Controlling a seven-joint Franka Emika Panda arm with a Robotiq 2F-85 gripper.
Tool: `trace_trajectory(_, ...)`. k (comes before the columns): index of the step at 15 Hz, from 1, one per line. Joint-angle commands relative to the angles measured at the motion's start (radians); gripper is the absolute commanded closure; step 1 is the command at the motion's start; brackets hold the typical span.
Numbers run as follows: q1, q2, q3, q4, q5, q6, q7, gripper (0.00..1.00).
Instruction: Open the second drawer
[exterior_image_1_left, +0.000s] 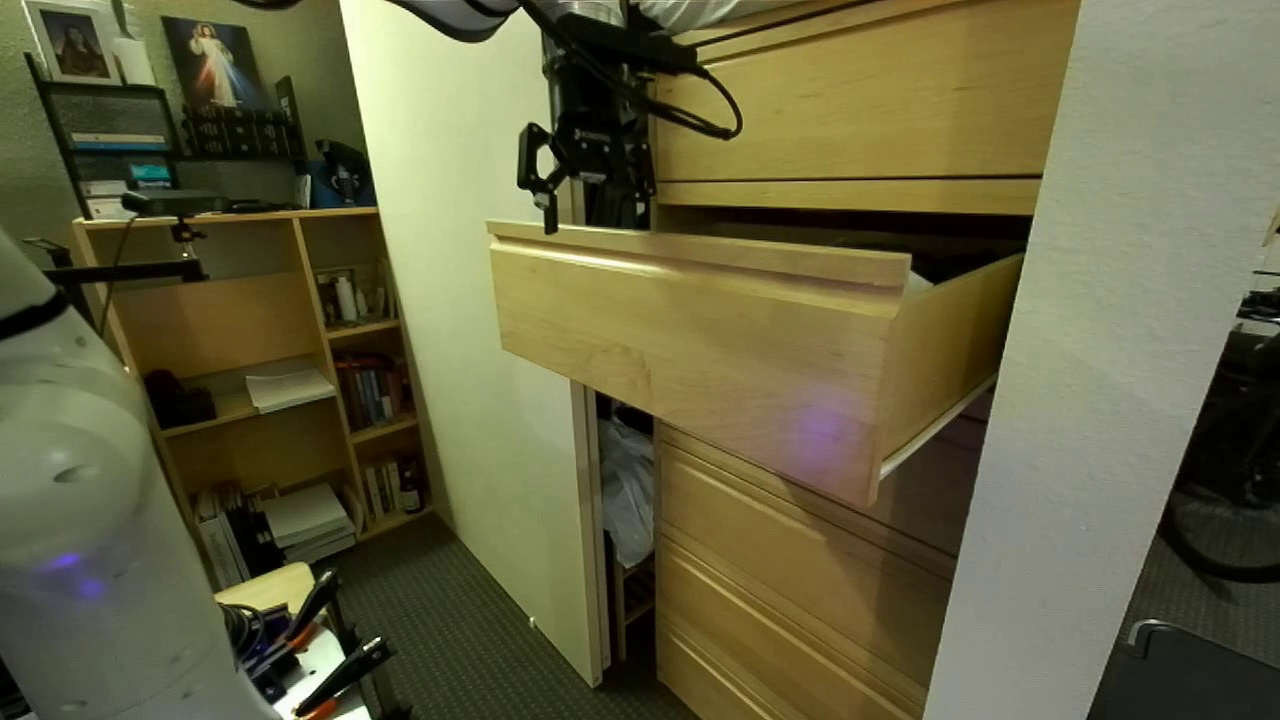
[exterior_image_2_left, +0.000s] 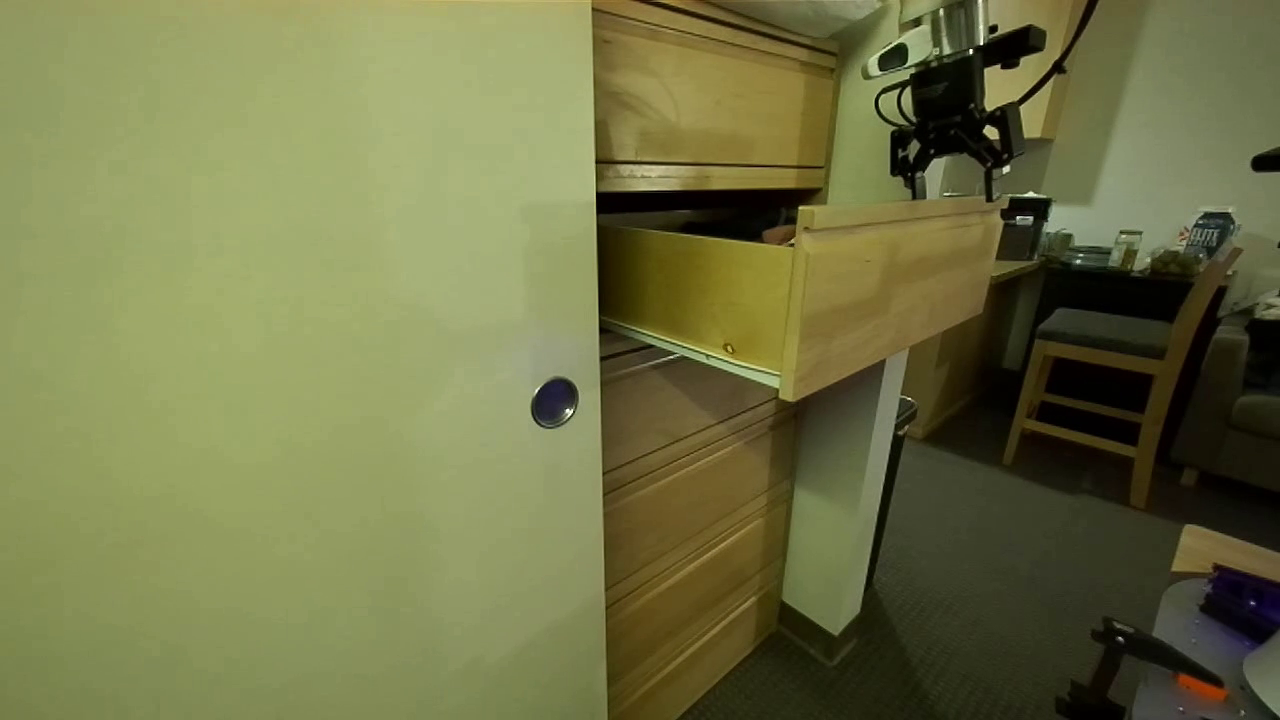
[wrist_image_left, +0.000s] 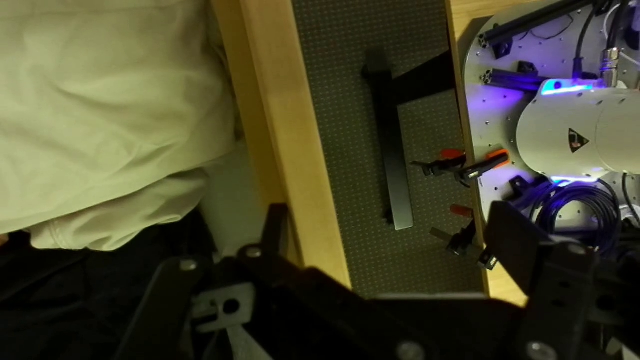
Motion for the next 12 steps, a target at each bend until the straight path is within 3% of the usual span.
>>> trace_trajectory(1,0.005,-0.004,-0.01,0.008,-0.001,-0.002,0.026,0.0)
trace_trajectory(7,-0.004,0.075,-0.018,0.151,0.071,0.0,0.195,0.0)
trace_trajectory(12,-0.011,0.079,-0.02,0.186,0.107,-0.009,0.447,0.0)
